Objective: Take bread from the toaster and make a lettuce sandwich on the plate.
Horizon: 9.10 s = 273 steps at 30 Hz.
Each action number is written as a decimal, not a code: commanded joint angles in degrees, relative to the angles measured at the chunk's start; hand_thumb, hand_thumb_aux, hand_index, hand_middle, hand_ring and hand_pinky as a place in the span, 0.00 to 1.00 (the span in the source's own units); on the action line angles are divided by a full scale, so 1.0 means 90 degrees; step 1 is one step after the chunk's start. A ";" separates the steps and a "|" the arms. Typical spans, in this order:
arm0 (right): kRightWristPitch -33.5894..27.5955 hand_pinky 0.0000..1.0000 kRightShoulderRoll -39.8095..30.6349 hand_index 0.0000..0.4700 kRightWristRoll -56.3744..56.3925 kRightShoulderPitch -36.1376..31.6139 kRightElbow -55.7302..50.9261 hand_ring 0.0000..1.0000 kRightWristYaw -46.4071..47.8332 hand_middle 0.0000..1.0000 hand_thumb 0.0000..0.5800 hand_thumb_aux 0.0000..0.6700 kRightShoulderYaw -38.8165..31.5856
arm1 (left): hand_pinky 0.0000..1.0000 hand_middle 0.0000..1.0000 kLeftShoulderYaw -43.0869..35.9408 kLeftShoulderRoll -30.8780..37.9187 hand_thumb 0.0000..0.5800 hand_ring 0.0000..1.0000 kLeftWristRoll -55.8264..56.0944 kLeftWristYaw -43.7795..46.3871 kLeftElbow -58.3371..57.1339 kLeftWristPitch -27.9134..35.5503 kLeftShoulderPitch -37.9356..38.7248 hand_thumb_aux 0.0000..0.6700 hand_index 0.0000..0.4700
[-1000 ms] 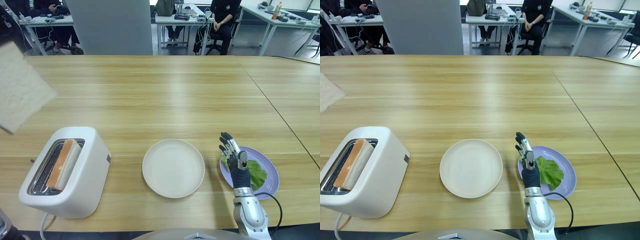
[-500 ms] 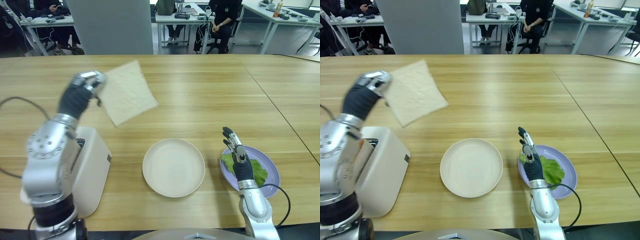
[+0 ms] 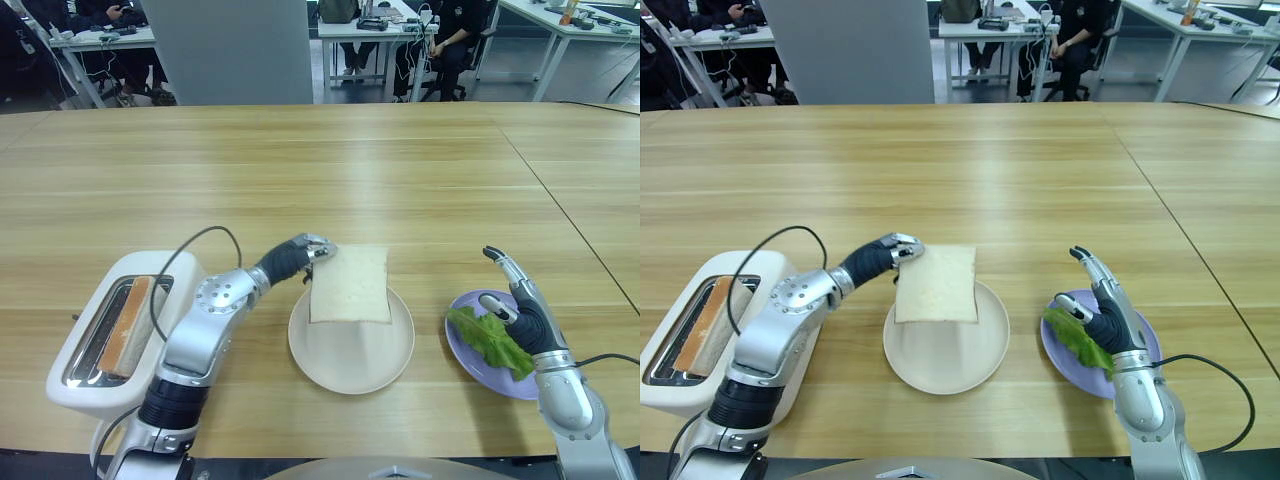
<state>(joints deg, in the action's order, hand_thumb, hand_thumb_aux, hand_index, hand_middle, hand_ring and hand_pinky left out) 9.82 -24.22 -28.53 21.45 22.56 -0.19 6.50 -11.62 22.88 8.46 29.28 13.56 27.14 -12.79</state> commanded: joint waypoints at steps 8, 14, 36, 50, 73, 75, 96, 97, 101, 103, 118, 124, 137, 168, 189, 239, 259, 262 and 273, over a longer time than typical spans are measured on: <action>0.0346 0.00 -0.0723 0.00 -0.0367 -0.0298 -0.0322 0.00 0.0079 0.00 0.00 0.00 0.0233 | 0.77 0.77 -0.0602 -0.0175 1.00 0.77 -0.0933 -0.0182 -0.0992 -0.0845 0.0145 1.00 0.98; 0.0466 0.00 -0.0616 0.00 -0.0295 -0.0461 -0.0306 0.00 0.0131 0.00 0.00 0.00 0.0105 | 0.77 0.77 -0.0723 -0.0324 1.00 0.77 -0.1293 -0.0435 -0.1273 -0.1132 0.0367 1.00 0.98; 0.0932 0.00 -0.1138 0.00 -0.0210 -0.0764 -0.1251 0.00 0.0377 0.00 0.00 0.00 0.0168 | 0.10 0.10 -0.0728 -0.0245 0.00 0.10 -0.2555 -0.1192 -0.1469 -0.1818 0.0857 0.00 0.00; 0.2590 0.00 -0.2405 0.00 -0.0788 -0.0957 -0.3126 0.00 -0.0667 0.00 0.00 0.00 0.0274 | 0.13 0.13 -0.0289 0.0005 0.00 0.13 -0.3502 -0.1365 0.1691 -0.0533 0.1911 0.00 0.00; 0.2983 0.00 -0.3676 0.00 -0.3552 -0.2549 -0.6947 0.00 -0.4008 0.00 0.00 0.00 -0.2291 | 0.13 0.13 0.0014 -0.1055 0.00 0.13 -0.3573 -0.2073 0.3030 -0.0466 0.3104 0.00 0.00; 0.2994 0.00 -0.3734 0.00 -0.3593 -0.2616 -0.7017 0.00 -0.4129 0.00 0.00 0.00 -0.2450 | 0.13 0.13 -0.0010 -0.1069 0.00 0.13 -0.3593 -0.2074 0.3004 -0.0470 0.3111 0.00 0.00; 0.2908 0.00 -0.4003 0.98 -0.3421 -0.2831 -0.6922 0.00 -0.4452 0.00 1.00 1.00 -0.2990 | 0.12 0.12 -0.0147 -0.1166 0.00 0.12 -0.3646 -0.2082 0.3031 -0.0499 0.3201 0.00 0.00; 0.2932 0.00 -0.4006 0.98 -0.3378 -0.2826 -0.6894 0.00 -0.4443 0.00 1.00 1.00 -0.2980 | 0.13 0.13 -0.0159 -0.1166 0.00 0.13 -0.3649 -0.2082 0.3030 -0.0503 0.3214 0.00 0.00; 0.2953 0.00 -0.4019 0.98 -0.3186 -0.2761 -0.6719 0.00 -0.4440 0.00 1.00 1.00 -0.2912 | 0.12 0.12 -0.0158 -0.1156 0.00 0.12 -0.3639 -0.2076 0.3028 -0.0513 0.3245 0.00 0.00; 0.2936 0.00 -0.4043 0.98 -0.3037 -0.2695 -0.6561 0.00 -0.4394 0.00 1.00 1.00 -0.2819 | 0.13 0.13 -0.0145 -0.1149 0.00 0.13 -0.3624 -0.2067 0.3040 -0.0521 0.3260 0.00 0.00; 0.1949 0.00 -0.3763 0.98 -0.1763 -0.1960 -0.3352 0.00 -0.2895 0.00 1.00 1.00 -0.1265 | 0.13 0.13 0.0944 -0.1090 0.00 0.13 -0.4071 -0.2444 0.4090 -0.0567 0.3189 0.00 0.00; 0.1733 0.00 -0.2729 0.98 -0.1850 -0.2224 -0.2478 0.00 -0.2086 0.00 1.00 1.00 -0.1669 | 0.13 0.13 0.2117 -0.0732 0.00 0.13 -0.4518 -0.2362 0.4589 -0.0509 0.3334 0.00 0.00; 0.1486 0.00 -0.1259 0.98 -0.2189 -0.2447 -0.2505 0.00 -0.1290 0.00 1.00 1.00 -0.2475 | 0.14 0.14 0.3840 -0.0184 0.00 0.14 -0.5736 -0.1693 0.5018 -0.0631 0.4299 0.00 0.00; 0.0591 0.00 0.0271 0.98 -0.2883 -0.2880 -0.3490 0.00 -0.1501 0.00 1.00 1.00 -0.3386 | 0.20 0.20 0.5025 -0.0455 0.00 0.20 -0.6345 -0.1221 0.3801 -0.1496 0.6080 0.00 0.00; 0.0188 0.00 0.0554 0.98 -0.3190 -0.2983 -0.3878 0.00 -0.1865 0.00 1.00 1.00 -0.4183 | 0.23 0.23 0.4678 -0.0443 0.66 0.23 -0.6235 -0.0898 0.3674 -0.1657 0.5785 0.42 0.41; -0.0636 0.00 0.0565 0.00 -0.1702 -0.1680 -0.1478 0.00 -0.0631 0.00 0.00 0.00 -0.2676 | 0.33 0.33 0.5141 0.0285 1.00 0.33 -0.5140 -0.0475 0.4184 -0.0606 0.3047 1.00 0.98; -0.0159 0.00 0.0268 0.00 -0.1764 -0.1547 -0.0788 0.00 -0.1024 0.00 0.00 0.00 -0.2137 | 0.35 0.35 0.2794 0.0146 1.00 0.35 -0.1960 0.0642 0.2012 0.0509 0.0342 1.00 0.98; -0.0029 0.00 0.0154 0.00 -0.1838 -0.1554 -0.0726 0.00 -0.1125 0.00 0.00 0.00 -0.2027 | 0.36 0.36 0.2260 0.0237 1.00 0.36 -0.1642 0.0889 0.1256 0.0430 -0.0192 1.00 0.98; 0.0956 0.00 -0.0490 0.00 -0.2038 -0.1533 -0.0331 0.00 -0.1375 0.00 0.00 0.00 -0.1725 | 0.39 0.39 0.0508 0.0485 1.00 0.39 -0.1184 0.2133 -0.1498 -0.0654 -0.1881 1.00 0.98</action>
<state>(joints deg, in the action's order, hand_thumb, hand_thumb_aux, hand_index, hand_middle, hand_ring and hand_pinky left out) 15.66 -27.44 -45.79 7.42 18.17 -12.39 -9.03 -3.67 26.91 -2.94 45.14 4.79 23.51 -28.38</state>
